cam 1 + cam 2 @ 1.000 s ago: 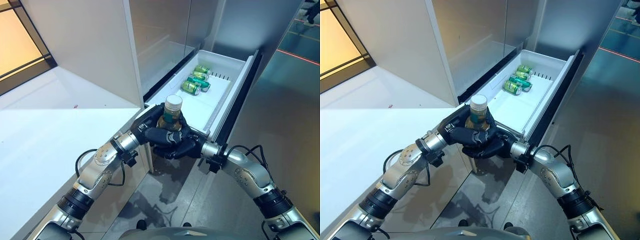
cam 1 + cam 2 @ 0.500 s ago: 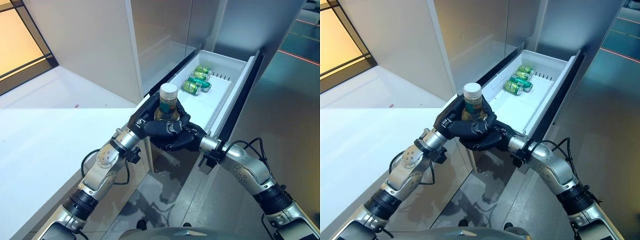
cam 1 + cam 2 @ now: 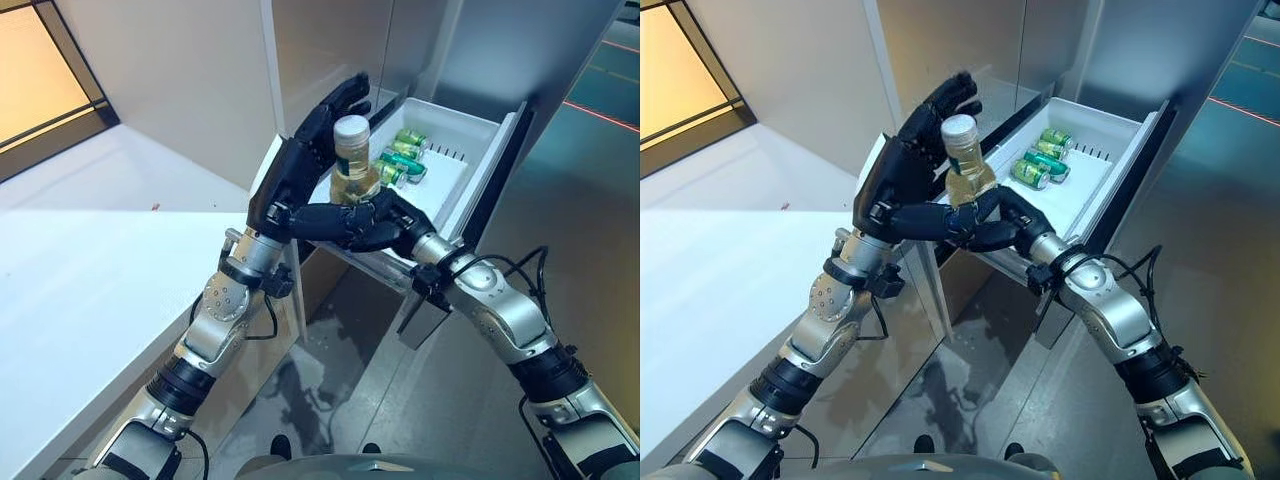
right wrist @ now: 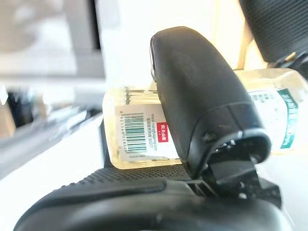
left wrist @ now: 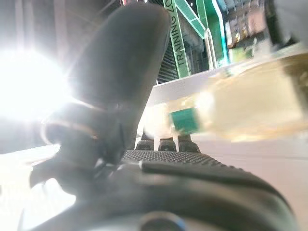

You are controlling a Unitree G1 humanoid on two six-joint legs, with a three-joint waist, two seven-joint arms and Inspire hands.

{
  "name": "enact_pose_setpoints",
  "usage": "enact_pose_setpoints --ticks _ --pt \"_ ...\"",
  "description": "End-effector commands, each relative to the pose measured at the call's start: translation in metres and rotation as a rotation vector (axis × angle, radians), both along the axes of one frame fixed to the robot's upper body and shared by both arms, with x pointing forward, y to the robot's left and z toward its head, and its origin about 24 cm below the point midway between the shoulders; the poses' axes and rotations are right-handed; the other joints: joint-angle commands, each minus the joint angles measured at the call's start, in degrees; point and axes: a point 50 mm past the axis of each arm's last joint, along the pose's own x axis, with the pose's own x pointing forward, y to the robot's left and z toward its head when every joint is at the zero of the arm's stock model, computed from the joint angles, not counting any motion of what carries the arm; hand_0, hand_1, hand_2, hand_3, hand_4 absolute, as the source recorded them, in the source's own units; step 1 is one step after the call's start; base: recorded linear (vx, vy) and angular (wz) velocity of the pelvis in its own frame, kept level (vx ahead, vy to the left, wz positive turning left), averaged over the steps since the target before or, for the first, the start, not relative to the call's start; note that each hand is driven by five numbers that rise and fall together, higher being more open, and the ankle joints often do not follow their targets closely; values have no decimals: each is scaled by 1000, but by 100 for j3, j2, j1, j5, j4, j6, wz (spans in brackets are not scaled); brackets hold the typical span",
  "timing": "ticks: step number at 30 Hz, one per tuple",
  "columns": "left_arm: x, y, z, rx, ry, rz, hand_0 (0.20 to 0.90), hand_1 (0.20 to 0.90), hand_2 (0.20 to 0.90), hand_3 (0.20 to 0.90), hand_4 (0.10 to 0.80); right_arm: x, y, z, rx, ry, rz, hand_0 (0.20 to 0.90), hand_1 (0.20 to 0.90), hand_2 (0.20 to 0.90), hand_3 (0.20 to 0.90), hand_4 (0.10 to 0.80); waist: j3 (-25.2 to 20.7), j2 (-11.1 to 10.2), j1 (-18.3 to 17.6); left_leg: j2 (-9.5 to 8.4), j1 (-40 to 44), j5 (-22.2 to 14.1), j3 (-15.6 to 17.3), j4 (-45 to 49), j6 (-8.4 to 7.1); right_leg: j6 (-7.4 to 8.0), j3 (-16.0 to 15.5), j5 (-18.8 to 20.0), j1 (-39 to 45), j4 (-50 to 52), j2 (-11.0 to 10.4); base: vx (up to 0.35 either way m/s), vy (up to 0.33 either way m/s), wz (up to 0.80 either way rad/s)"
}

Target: Put drinks into fridge and close the fridge

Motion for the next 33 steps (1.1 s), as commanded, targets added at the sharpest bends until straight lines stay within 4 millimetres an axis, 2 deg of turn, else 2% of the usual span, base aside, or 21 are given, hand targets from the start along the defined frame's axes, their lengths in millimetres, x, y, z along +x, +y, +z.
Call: enact_pose_setpoints --ticks 1,4,9,11,14,16,18,20,22,23,24,29,31,33 --pt "-4 -7 47 -81 -229 -57 900 900 900 900 800 13 -17 119 119 -497 -117 300 300 300 200 100 -421 -114 78 -525 134 -816 89 127 464 -66 110 -499 -332 714 432 0 0 0" --pt "2 -8 36 -88 -122 -80 900 900 900 900 800 17 -31 130 85 -540 -207 300 300 300 200 100 -422 -127 104 -529 118 -832 61 168 468 -68 117 -507 -339 739 429 0 0 0" --pt "15 -10 2 -157 179 -171 900 900 900 900 800 25 -56 147 32 -583 -346 300 300 300 200 100 -408 -163 189 -547 84 -873 6 257 478 -88 105 -519 -339 776 417 8 -2 0" --pt "15 -14 -33 -188 408 -275 900 900 900 900 800 29 -77 156 5 -581 -429 300 300 300 200 100 -387 -203 292 -546 67 -887 -14 305 463 -94 30 -528 -321 797 395 53 -17 3" --pt "5 -19 -73 -198 640 -390 900 900 900 900 800 33 -98 164 -19 -574 -497 300 300 300 200 100 -339 -226 405 -550 86 -933 -56 341 454 -95 -74 -600 -272 843 369 74 -19 9" --pt "-11 -19 -112 -193 838 -473 900 900 900 900 800 36 -118 168 -30 -558 -568 300 300 300 200 100 -299 -247 535 -550 52 -936 -94 387 445 -110 -193 -634 -277 901 343 55 -23 8" --pt "-26 -18 -140 -148 988 -494 900 900 900 900 800 37 -135 170 -28 -533 -624 300 300 300 200 100 -259 -254 636 -555 9 -938 -128 436 439 -122 -293 -656 -285 940 320 63 -23 20" --pt "-43 -8 -170 -89 1100 -475 900 900 900 900 800 38 -154 171 -46 -509 -689 300 300 300 200 100 -201 -247 745 -558 -73 -926 -166 492 432 -129 -388 -668 -324 973 290 34 -19 25" --pt "-60 13 -200 4 1208 -408 900 900 900 900 800 38 -177 173 -78 -475 -775 300 300 300 200 100 -97 -240 911 -553 -201 -894 -209 540 424 -141 -496 -677 -398 1008 262 4 -24 25" --pt "-63 16 -204 18 1223 -400 900 900 900 900 800 38 -180 173 -83 -471 -785 300 300 300 200 100 -83 -235 933 -551 -227 -890 -215 549 422 -145 -514 -680 -416 1018 258 6 -32 27" --pt "-69 28 -216 55 1264 -357 900 900 900 900 800 38 -188 174 -106 -454 -813 300 300 300 200 100 -39 -225 996 -541 -293 -867 -231 562 414 -148 -566 -683 -463 1040 248 19 -27 25" --pt "-84 63 -245 162 1346 -196 900 900 900 900 800 39 -204 170 -137 -384 -904 300 300 300 200 100 157 -215 1169 -527 -525 -812 -299 635 413 -178 -653 -696 -645 1140 237 38 -47 23" --pt "-83 80 -253 242 1355 -67 900 900 900 900 800 39 -211 167 -162 -345 -955 300 300 300 200 100 342 -214 1242 -521 -675 -810 -337 712 419 -189 -685 -698 -786 1219 229 -1 -82 12" --pt "-81 88 -255 290 1350 -18 900 900 900 900 800 39 -213 165 -177 -322 -978 300 300 300 200 100 437 -215 1256 -515 -756 -819 -347 767 427 -199 -683 -702 -858 1264 229 -22 -79 15"
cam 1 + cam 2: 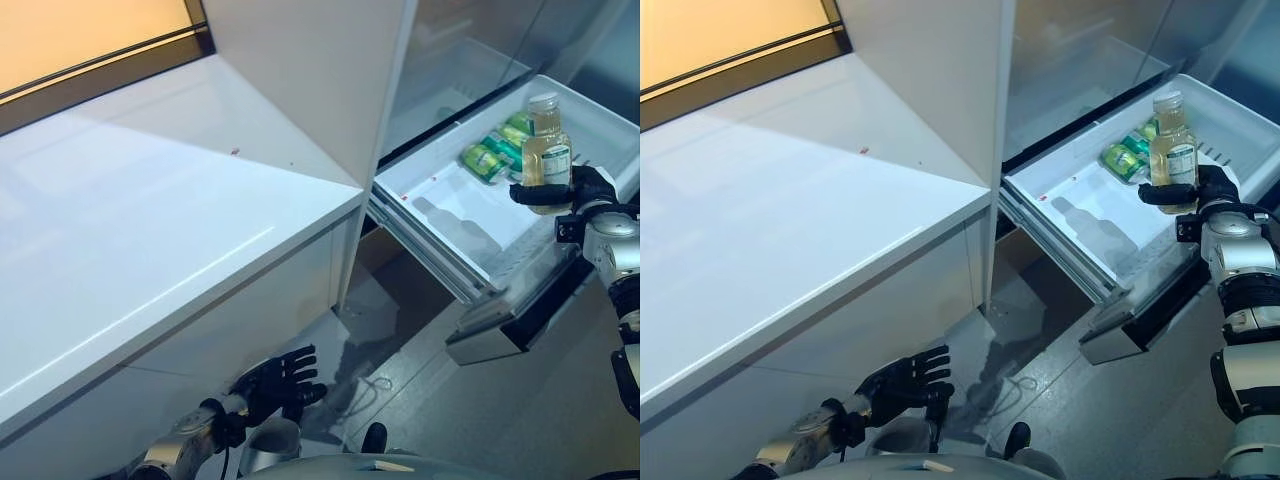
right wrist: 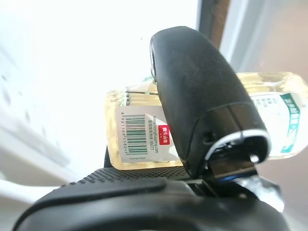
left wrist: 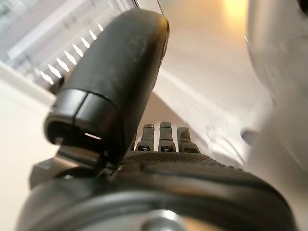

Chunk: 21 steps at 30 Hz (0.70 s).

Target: Put drinks into fridge and close the fridge

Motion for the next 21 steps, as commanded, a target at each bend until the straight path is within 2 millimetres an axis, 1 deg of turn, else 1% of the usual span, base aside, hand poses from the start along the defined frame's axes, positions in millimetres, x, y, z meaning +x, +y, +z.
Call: enact_pose_setpoints --ticks 1,4,6,8,10,12,17,21 --pt "25 8 17 105 -184 -57 900 900 900 900 800 5 3 131 -182 -389 -22 300 300 300 200 100 -47 -285 102 -403 -172 -1039 432 813 432 -246 153 -635 -689 1319 272 -48 -94 18" --pt "32 22 17 211 -194 -39 900 900 900 900 800 4 -4 122 -206 -287 -77 300 300 300 200 100 211 -286 130 -391 -402 -1032 402 936 459 -263 192 -604 -891 1402 294 -54 -98 9" --pt "35 30 17 251 -192 -7 900 900 900 900 800 2 -9 115 -227 -196 -97 300 300 300 200 100 379 -267 131 -386 -548 -1017 386 1002 471 -276 222 -584 -1034 1464 306 -53 -69 3" --pt "35 35 17 316 -191 -20 900 900 900 900 800 -1 -16 106 -248 -109 -119 300 300 300 200 100 501 -242 134 -385 -647 -1008 378 1072 477 -281 222 -569 -1122 1521 296 -27 -44 0" --pt "34 39 15 349 -182 -33 900 900 900 900 800 -3 -19 102 -248 -61 -125 300 300 300 200 100 602 -216 129 -379 -726 -1003 381 1134 483 -282 221 -560 -1205 1592 277 -9 -15 0" --pt "33 43 13 375 -161 -38 900 900 900 900 800 -6 -24 99 -295 12 -129 300 300 300 200 100 740 -142 118 -394 -833 -991 385 1216 496 -291 207 -560 -1313 1692 249 -35 0 1" --pt "30 49 9 436 -142 -32 900 900 900 900 800 -8 -28 97 -324 92 -119 300 300 300 200 100 873 -52 104 -423 -946 -981 391 1316 504 -307 207 -569 -1420 1791 202 -1 5 -2" --pt "29 55 6 484 -117 -51 900 900 900 900 800 -6 -26 100 -337 136 -93 300 300 300 200 100 1016 34 96 -434 -1032 -988 406 1416 493 -319 234 -600 -1502 1890 160 -13 16 -3"
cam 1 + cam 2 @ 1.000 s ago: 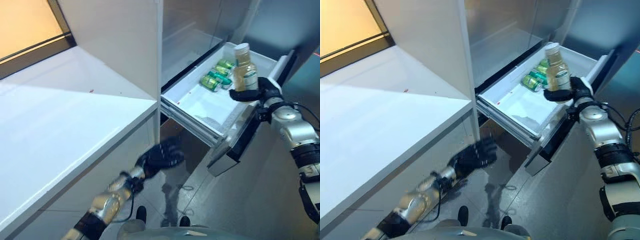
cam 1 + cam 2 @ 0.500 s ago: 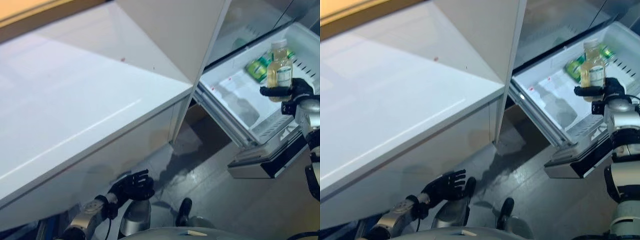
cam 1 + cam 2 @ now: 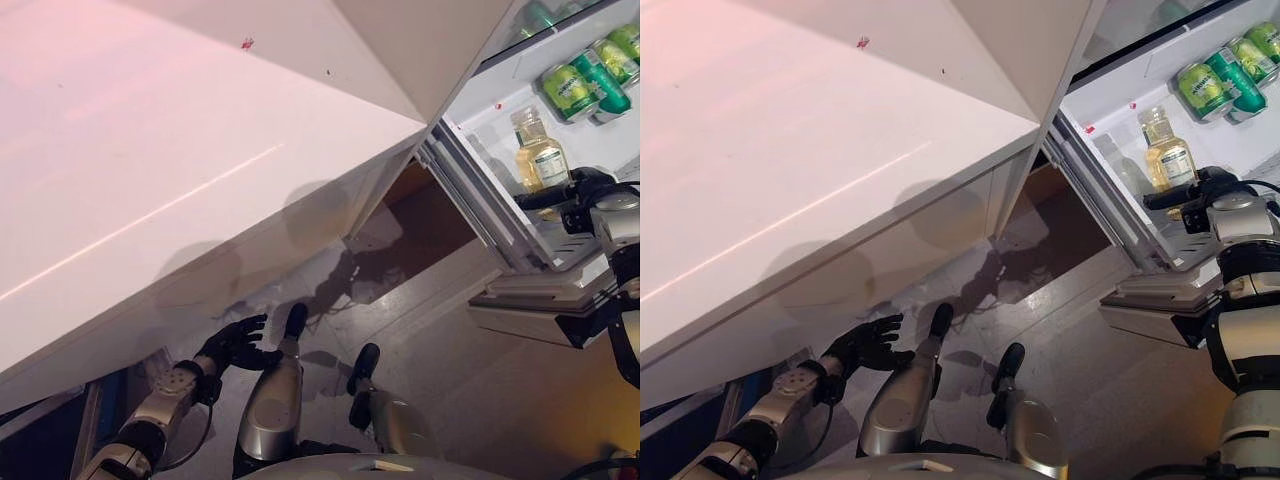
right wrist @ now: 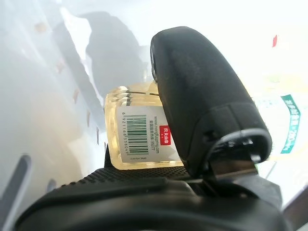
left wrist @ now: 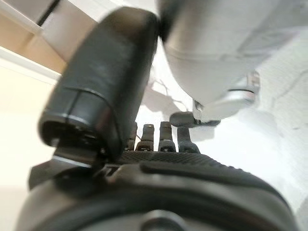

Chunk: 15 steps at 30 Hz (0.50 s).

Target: Put drinks into fridge and close the fridge

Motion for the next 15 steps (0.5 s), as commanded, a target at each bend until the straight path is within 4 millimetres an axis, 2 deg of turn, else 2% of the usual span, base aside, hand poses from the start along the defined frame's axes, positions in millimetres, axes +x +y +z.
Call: enact_pose_setpoints --ticks 1,6,7,8,9,15 --pt "-25 8 -12 72 59 -39 900 900 900 900 800 -15 -25 79 -229 -112 -64 300 300 300 200 100 -307 112 -168 -406 -192 -978 465 848 470 -296 198 -595 -696 1329 226 -20 16 -5" --pt "-21 12 -9 104 39 -40 900 900 900 900 800 -14 -23 83 -247 -90 -32 300 300 300 200 100 -182 161 -159 -403 -242 -993 468 904 469 -302 208 -624 -771 1424 201 -16 7 -6" --pt "-20 12 -8 111 36 -47 900 900 900 900 800 -13 -22 82 -246 -83 -29 493 493 493 425 325 -174 164 -153 -401 -253 -994 467 910 468 -305 206 -630 -783 1437 198 0 0 0" --pt "-20 12 -8 114 34 -52 900 900 900 900 800 -13 -22 82 -245 -79 -28 564 564 564 507 407 -172 166 -152 -401 -257 -994 467 911 466 -306 204 -633 -787 1442 195 0 0 0" --pt "-19 11 -7 122 29 -65 900 900 900 900 800 -13 -22 82 -248 -73 -26 900 900 900 900 800 -166 171 -148 -399 -264 -993 467 915 462 -308 200 -638 -794 1450 190 0 0 0" --pt "-16 6 -4 117 16 -85 900 900 900 900 800 -11 -20 79 -244 -54 1 900 900 900 900 800 -140 189 -123 -393 -221 -976 448 890 444 -308 170 -646 -758 1464 174 0 0 0"
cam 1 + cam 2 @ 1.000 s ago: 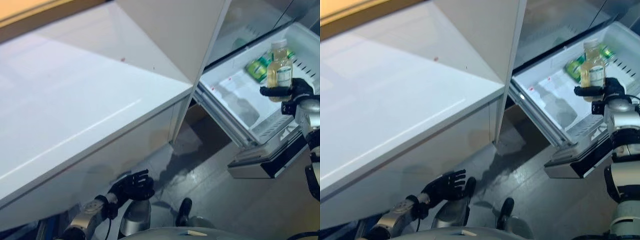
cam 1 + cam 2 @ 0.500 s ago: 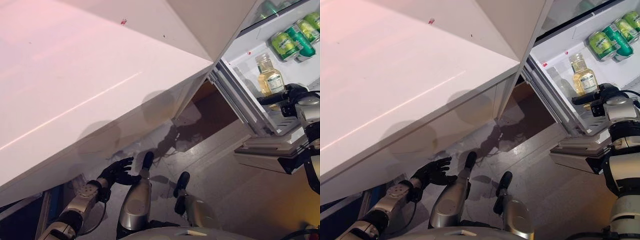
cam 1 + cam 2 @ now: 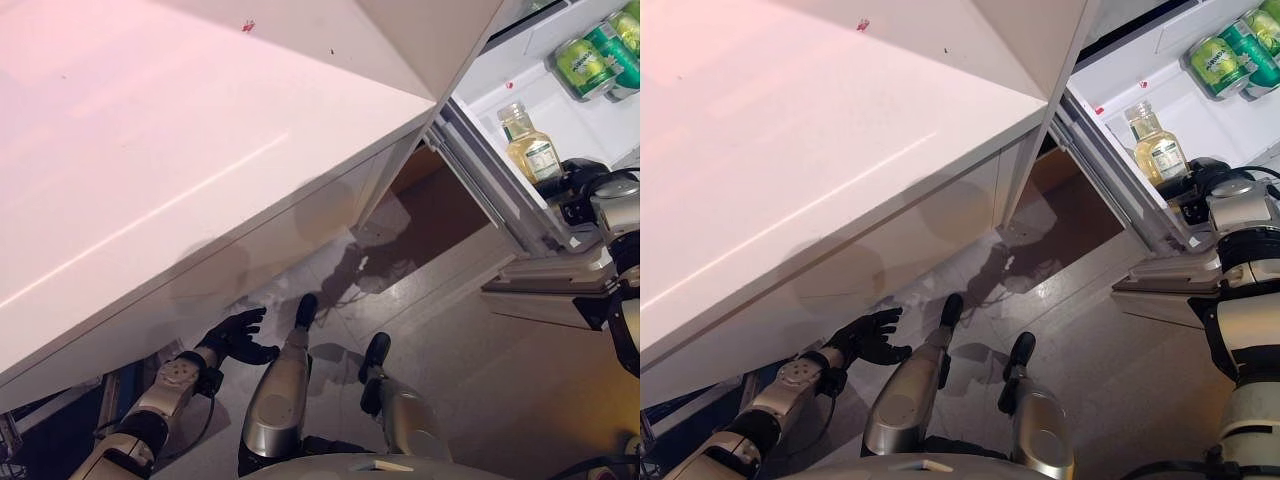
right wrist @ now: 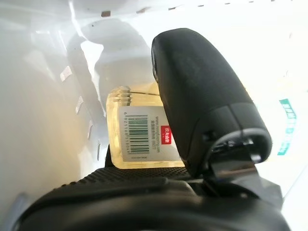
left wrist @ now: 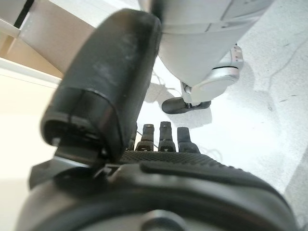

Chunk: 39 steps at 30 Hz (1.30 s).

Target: Put drinks into fridge and close the fridge

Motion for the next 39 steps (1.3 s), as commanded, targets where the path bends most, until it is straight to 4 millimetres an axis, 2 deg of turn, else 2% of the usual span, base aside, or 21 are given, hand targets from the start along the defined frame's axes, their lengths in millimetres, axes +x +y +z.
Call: enact_pose_setpoints --ticks 1,10,14,16,17,18,19,24,28,30,34,37,38,39 --pt "-22 4 -8 42 32 -51 900 900 900 900 800 -16 -26 69 -207 -120 -62 900 900 900 900 800 -289 23 -113 -323 -94 -1046 368 794 349 -349 50 -591 -469 1097 291 0 0 0" --pt "-22 2 -9 51 27 -56 900 900 900 900 800 -10 -21 60 -167 -105 -19 900 900 900 900 800 -309 79 -71 -314 -27 -1009 362 713 317 -356 -22 -612 -430 1090 260 0 0 0" --pt "-24 4 -10 64 39 -55 900 900 900 900 800 -7 -17 63 -152 -142 6 900 900 900 900 800 -361 54 -71 -295 96 -1003 380 608 303 -344 -42 -601 -320 1001 271 -5 4 1" --pt "-27 8 -11 73 51 -48 900 900 900 900 800 -6 -13 73 -196 -211 27 900 900 900 900 800 -425 8 -93 -276 201 -1006 399 524 293 -331 -41 -601 -239 943 289 0 0 0" --pt "-31 10 -14 87 64 -41 900 900 900 900 800 -7 -8 88 -264 -281 51 900 900 900 900 800 -516 -62 -133 -257 310 -1014 417 433 286 -306 -26 -597 -153 873 316 0 0 0" --pt "-32 11 -14 89 66 -39 900 900 900 900 800 -7 -7 90 -274 -293 56 900 900 900 900 800 -548 -74 -146 -253 306 -997 416 412 284 -301 -30 -576 -151 842 322 0 0 0" --pt "-35 13 -16 99 76 -32 900 900 900 900 800 -8 -1 103 -286 -368 79 900 900 900 900 800 -630 -142 -187 -239 400 -997 443 326 271 -278 -16 -564 -71 765 343 0 0 0" --pt "-52 18 -27 129 130 -5 900 900 900 900 800 -29 2 138 -286 -597 115 900 900 900 900 800 -1015 -345 -423 -231 682 -1055 551 182 269 -207 117 -540 144 600 385 7 18 -1" --pt "-61 19 -33 142 158 0 900 900 900 900 800 -40 1 147 -234 -734 106 900 900 900 900 800 -1224 -409 -541 -242 785 -1086 615 137 269 -175 207 -515 238 495 413 9 36 -15" --pt "-67 18 -39 147 188 3 900 900 900 900 800 -50 -2 149 -149 -856 88 900 900 900 900 800 -1481 -420 -695 -244 918 -1136 725 82 270 -132 311 -506 323 405 429 33 67 -18" --pt "-68 13 -43 141 211 11 900 900 900 900 800 -58 -14 120 45 -961 2 900 900 900 900 800 -1798 -385 -878 -251 1086 -1255 901 72 307 -102 462 -532 424 341 437 20 59 -23" --pt "-65 6 -45 129 224 2 900 900 900 900 800 -62 -24 83 245 -1045 -100 900 900 900 900 800 -1988 -345 -958 -245 1245 -1342 1000 46 329 -71 518 -549 549 286 422 25 25 -30" --pt "-65 6 -45 130 225 0 900 900 900 900 800 -62 -25 80 262 -1053 -111 900 900 900 900 800 -1995 -347 -954 -244 1262 -1347 1006 41 330 -69 520 -549 563 280 421 19 13 -26" --pt "-64 1 -47 125 232 -8 900 900 900 900 800 -62 -26 61 370 -1084 -157 900 900 900 900 800 -2056 -308 -996 -245 1334 -1380 1036 33 343 -59 551 -560 613 273 413 16 9 -24"
